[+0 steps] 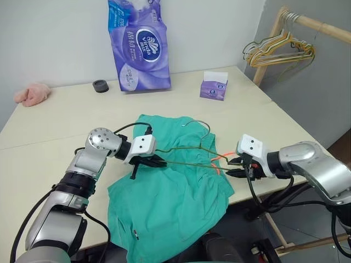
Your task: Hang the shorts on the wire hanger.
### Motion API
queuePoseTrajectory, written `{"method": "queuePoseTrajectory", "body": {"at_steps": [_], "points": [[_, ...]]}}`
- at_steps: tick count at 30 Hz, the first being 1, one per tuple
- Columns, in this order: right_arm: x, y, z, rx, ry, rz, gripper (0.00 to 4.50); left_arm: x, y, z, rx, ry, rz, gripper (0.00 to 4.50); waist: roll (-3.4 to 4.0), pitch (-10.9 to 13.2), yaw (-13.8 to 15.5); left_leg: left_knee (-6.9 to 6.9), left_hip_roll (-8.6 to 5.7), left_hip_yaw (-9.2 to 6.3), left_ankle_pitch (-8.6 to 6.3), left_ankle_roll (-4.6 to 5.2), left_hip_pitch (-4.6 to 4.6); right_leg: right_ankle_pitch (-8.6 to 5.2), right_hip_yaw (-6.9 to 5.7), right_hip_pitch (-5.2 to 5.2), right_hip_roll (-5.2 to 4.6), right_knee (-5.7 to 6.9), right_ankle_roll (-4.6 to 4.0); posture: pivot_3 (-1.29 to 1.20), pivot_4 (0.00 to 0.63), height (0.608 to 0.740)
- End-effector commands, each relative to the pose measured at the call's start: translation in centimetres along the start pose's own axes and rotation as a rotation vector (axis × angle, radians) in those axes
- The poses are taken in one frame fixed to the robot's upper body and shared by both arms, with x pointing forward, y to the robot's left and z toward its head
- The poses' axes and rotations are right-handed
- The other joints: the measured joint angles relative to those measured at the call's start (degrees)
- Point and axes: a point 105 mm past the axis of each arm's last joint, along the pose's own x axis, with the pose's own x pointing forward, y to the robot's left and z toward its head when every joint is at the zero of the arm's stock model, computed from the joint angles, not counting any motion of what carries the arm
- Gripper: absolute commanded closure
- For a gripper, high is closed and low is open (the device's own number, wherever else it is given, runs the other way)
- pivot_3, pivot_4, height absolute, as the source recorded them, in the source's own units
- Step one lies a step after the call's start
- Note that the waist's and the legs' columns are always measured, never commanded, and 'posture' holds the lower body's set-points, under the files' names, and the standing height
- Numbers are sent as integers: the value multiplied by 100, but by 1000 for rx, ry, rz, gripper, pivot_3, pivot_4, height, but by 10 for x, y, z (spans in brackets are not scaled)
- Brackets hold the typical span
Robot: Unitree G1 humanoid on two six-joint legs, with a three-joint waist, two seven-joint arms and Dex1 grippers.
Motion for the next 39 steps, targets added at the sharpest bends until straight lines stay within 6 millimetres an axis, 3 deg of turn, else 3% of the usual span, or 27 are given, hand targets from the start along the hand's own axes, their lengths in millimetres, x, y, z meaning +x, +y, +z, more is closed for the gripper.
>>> {"method": "queuePoseTrajectory", "body": {"at_steps": [1, 7, 12, 13, 20, 21, 24, 28, 31, 34, 39], "points": [[-2, 0, 6, -42, 0, -18, 4402, -2, 5, 12, 29, -21, 22, 4500, 0, 0, -1, 0, 0, 0, 0, 0, 0, 0, 0, 0, 0, 0, 0, -190, 54, 740], [-3, -3, 7, -49, -6, -41, 4457, -2, 8, 15, -2, -33, 39, 4500, 0, 0, -1, 0, -1, -1, 0, 0, 0, 0, -1, -1, 0, 0, 0, -191, 54, 740], [-11, -10, 6, -18, -22, -83, 4457, -6, 30, 20, -102, -125, 166, 4500, -1, 0, 5, 2, -2, -2, 0, 0, -2, 0, -2, 0, -1, 1, 1, -195, 51, 740], [-13, -11, 5, -9, -23, -90, 4500, -8, 33, 19, -107, -131, 187, 3968, -2, 0, 7, 2, -2, -1, 0, 0, -2, 0, -2, 0, -1, 1, 1, -196, 50, 740], [-27, -17, -3, 67, -40, -152, 4500, -33, 66, 30, -231, -308, 408, 1893, -2, -1, 0, 3, -1, -4, 0, 0, -2, 3, -4, 0, -3, 2, -3, -213, 49, 740], [-31, -19, -6, 95, -44, -172, 4500, -45, 73, 31, -258, -328, 451, 1691, -2, -1, -2, 3, 0, -5, 0, 0, -2, 3, -5, 0, -3, 3, -3, -216, 49, 740], [-48, -26, -20, 184, -46, -237, 4500, -81, 93, 32, -295, -352, 585, 1691, -6, 2, -2, 2, -1, -9, 0, 0, -4, 3, -9, -1, -2, 6, -3, -213, 49, 740], [-69, -27, -46, 305, -32, -314, 4500, -95, 100, 31, -295, -351, 635, 1691, -7, 0, 5, 1, -5, -7, -1, 0, -4, 2, -8, -1, -3, 5, -2, -213, 49, 740], [-85, -19, -68, 411, -23, -363, 4500, -87, 93, 32, -309, -360, 565, 1691, -7, -1, 50, 1, -7, -8, -1, -1, -4, 2, -10, 1, -7, 6, -2, -216, 50, 740], [-89, -1, -84, 509, -18, -364, 4500, -68, 74, 28, -329, -335, 440, 1691, -8, -1, 30, 2, -8, -2, -1, -1, 0, -1, -4, 1, -7, 12, 4, -231, 53, 740], [-70, 26, -96, 610, -42, -345, 4500, -45, 54, 29, -352, -323, 301, 1691, -12, -2, -15, 1, 2, -5, -1, -2, 1, -3, -6, 1, 2, 17, 6, -244, 53, 740]]}}
